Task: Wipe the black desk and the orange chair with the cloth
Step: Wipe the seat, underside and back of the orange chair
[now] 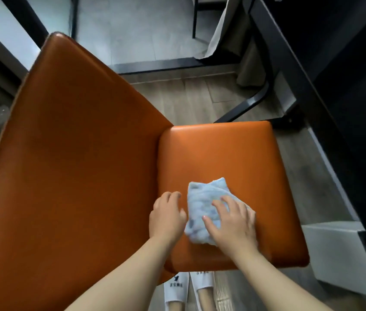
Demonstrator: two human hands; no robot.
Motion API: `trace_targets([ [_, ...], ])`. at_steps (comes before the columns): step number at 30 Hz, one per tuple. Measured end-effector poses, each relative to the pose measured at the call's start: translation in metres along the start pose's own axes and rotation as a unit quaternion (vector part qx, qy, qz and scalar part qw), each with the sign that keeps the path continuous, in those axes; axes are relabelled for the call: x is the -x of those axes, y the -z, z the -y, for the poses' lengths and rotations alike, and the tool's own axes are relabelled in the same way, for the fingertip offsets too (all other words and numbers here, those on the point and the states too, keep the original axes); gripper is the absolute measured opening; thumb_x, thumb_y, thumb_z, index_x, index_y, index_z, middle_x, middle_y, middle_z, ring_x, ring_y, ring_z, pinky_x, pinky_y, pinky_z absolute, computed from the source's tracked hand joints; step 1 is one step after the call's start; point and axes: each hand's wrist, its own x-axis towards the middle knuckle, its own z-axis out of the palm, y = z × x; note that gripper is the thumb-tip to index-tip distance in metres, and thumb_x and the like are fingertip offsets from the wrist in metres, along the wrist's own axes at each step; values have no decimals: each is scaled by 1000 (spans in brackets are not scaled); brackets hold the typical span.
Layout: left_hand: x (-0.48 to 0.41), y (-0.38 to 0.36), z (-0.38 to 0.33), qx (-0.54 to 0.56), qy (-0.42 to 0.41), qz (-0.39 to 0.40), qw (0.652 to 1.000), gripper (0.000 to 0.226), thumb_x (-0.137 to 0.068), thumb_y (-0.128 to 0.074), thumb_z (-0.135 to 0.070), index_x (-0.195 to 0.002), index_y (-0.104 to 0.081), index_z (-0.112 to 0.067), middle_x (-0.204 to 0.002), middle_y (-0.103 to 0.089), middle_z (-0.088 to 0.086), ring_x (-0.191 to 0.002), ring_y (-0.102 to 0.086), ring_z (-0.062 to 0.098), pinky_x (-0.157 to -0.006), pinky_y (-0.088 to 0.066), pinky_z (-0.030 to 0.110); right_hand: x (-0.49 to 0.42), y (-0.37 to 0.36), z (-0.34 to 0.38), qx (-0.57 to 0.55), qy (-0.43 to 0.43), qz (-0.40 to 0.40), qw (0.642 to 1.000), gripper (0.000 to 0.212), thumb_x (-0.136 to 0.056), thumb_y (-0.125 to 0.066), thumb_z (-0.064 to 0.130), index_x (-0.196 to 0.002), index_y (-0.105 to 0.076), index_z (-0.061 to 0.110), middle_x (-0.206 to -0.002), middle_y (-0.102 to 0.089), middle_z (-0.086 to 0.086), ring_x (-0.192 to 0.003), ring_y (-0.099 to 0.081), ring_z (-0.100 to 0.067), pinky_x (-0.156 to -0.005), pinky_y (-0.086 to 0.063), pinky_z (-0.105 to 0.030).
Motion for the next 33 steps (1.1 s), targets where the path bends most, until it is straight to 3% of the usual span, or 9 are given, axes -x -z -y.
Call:
trace_targets([
  [4,-16,-20,20,-20,45,-65,997,46,-96,-41,-28,-142,-33,-26,-157,-11,0,-144,-11,20,-111,-21,39,-25,-50,-2,12,-4,175,984,78,-80,-45,66,-143,-1,51,-155,23,5,-142,19,-33,-107,1,-64],
  [7,-33,-39,28,-17,52,-60,997,50,-97,-38,-32,-145,-27,-27,-158,-6,-1,-145,-7,19,-113,-16,38,-27,-84,0,4,9,214,977,84,-76,-41,69,-138,15,56,-147,40,9,-139,29,-33,-103,10,-69],
  [9,-49,-51,33,-17,42,-49,998,50,-98,-38,-32,-146,-26,-26,-158,-8,1,-145,-7,19,-113,-17,37,-23,-99,6,14,49,216,975,86,-70,-43,70,-139,6,58,-151,31,8,-143,16,-35,-99,8,-72],
  [11,-63,-60,37,-2,48,-37,998,50,-98,-37,-30,-147,-26,-23,-158,-10,1,-145,-9,18,-114,-18,36,-24,-102,15,50,100,171,979,85,-53,-59,67,-134,-37,51,-155,-24,0,-134,-35,-41,-90,-29,-73],
  [13,-72,-64,37,35,59,-44,997,50,-99,-37,-29,-146,-28,-19,-158,-13,2,-144,-11,17,-113,-19,35,-33,-104,13,35,144,112,983,73,-41,-73,56,-111,-65,39,-122,-63,-3,-94,-65,-37,-65,-53,-47],
  [20,-114,-49,17,95,4,-136,986,53,-97,-41,-23,-147,-24,-16,-158,-13,1,-145,-12,18,-113,-18,33,-141,-60,-41,-72,-107,-84,988,52,-74,-70,29,-125,-58,34,-146,-37,-9,-121,-40,-39,-94,-36,-51],
  [26,-153,-57,19,-178,-37,69,981,79,-93,-27,-56,-148,16,-19,-155,25,1,-141,25,25,-114,7,45,-204,-71,-48,19,-95,133,986,100,-66,-41,85,-147,-2,41,-158,14,7,-144,14,-28,-105,-5,-68],
  [30,-156,-55,27,-218,-46,120,967,81,-92,-25,-58,-145,22,-19,-152,31,3,-139,30,28,-114,8,47,-180,-85,-33,43,-28,102,993,82,-73,-47,70,-144,-11,48,-158,2,9,-144,1,-25,-105,-15,-60],
  [33,-156,-51,29,-229,-56,122,964,79,-94,-28,-51,-146,21,-18,-153,29,3,-141,26,28,-115,4,46,-136,-85,-21,15,98,60,993,62,-67,-64,49,-127,-52,40,-141,-48,1,-125,-46,-29,-90,-39,-49],
])
